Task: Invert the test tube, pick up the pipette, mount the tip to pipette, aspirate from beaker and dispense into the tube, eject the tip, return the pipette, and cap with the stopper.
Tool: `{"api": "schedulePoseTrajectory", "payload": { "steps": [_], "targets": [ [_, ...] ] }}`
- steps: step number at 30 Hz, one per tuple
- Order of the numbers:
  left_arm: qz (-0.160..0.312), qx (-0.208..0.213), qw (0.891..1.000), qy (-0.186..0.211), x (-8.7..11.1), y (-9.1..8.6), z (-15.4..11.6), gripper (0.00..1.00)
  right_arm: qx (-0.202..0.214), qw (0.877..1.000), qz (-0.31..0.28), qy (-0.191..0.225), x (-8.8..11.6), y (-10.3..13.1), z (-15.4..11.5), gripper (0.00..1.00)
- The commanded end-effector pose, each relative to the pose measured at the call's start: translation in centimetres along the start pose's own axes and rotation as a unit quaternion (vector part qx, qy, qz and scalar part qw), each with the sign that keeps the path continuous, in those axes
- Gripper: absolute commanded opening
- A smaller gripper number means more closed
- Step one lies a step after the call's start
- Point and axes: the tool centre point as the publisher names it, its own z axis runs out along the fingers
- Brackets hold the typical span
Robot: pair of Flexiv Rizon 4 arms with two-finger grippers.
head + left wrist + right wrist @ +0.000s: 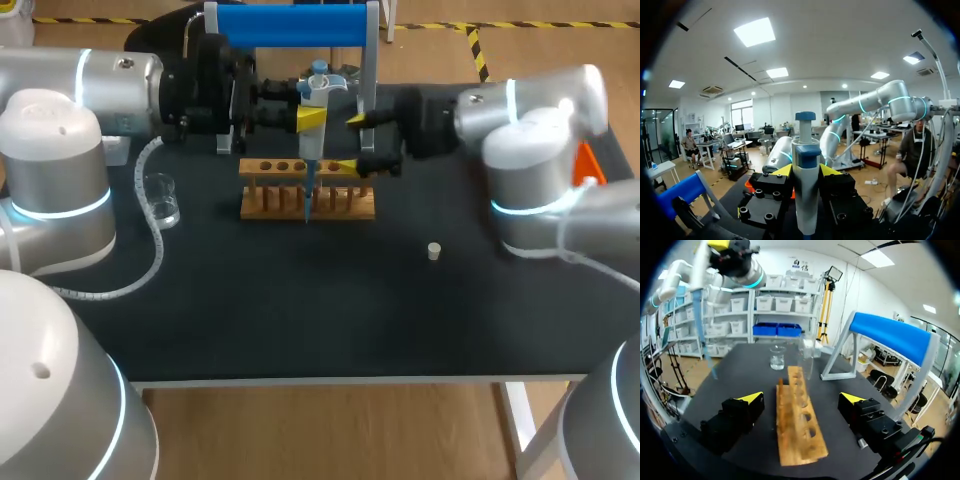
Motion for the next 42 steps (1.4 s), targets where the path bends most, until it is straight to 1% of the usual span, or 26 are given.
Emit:
{"api": "schedulePoseTrajectory", "payload": {
  "steps": [1,4,6,10,15,20,25,30,42],
  "targets": [
    [0.001,0.001,1.000,0.001,-0.1,0.0,0.0,0.00,-0.036,0.999,0.007,-0.008,3.0,0.6,-9.4,1.00],
    [0.001,0.001,1.000,0.001,-0.1,0.0,0.0,0.00,-0.060,0.998,0.014,0.002,4.6,1.4,-10.9,1.00],
    [0.001,0.001,1.000,0.001,-0.1,0.0,0.0,0.00,-0.061,0.998,0.005,0.012,6.0,2.0,-11.5,1.00],
    [0.001,0.001,1.000,0.001,-0.1,0.0,0.0,0.00,-0.079,0.996,0.003,0.036,8.4,3.1,-12.1,1.00],
    [0.001,0.001,1.000,0.001,-0.1,0.0,0.0,0.00,-0.120,0.991,0.001,0.053,10.5,5.4,-12.4,1.00],
    [0.001,0.001,1.000,0.001,-0.1,0.0,0.0,0.00,-0.148,0.987,-0.002,0.070,11.9,7.8,-11.3,1.00],
    [0.001,0.001,1.000,0.001,-0.1,0.0,0.0,0.00,-0.171,0.981,0.014,0.091,12.5,9.3,-9.7,1.00],
    [0.001,0.001,1.000,0.001,-0.1,0.0,0.0,0.00,-0.188,0.977,0.013,0.098,12.9,11.3,-8.6,1.00],
    [0.001,0.001,1.000,0.001,-0.1,0.0,0.0,0.00,-0.210,0.971,0.005,0.115,13.5,15.2,-5.8,1.00]
  ]
}}
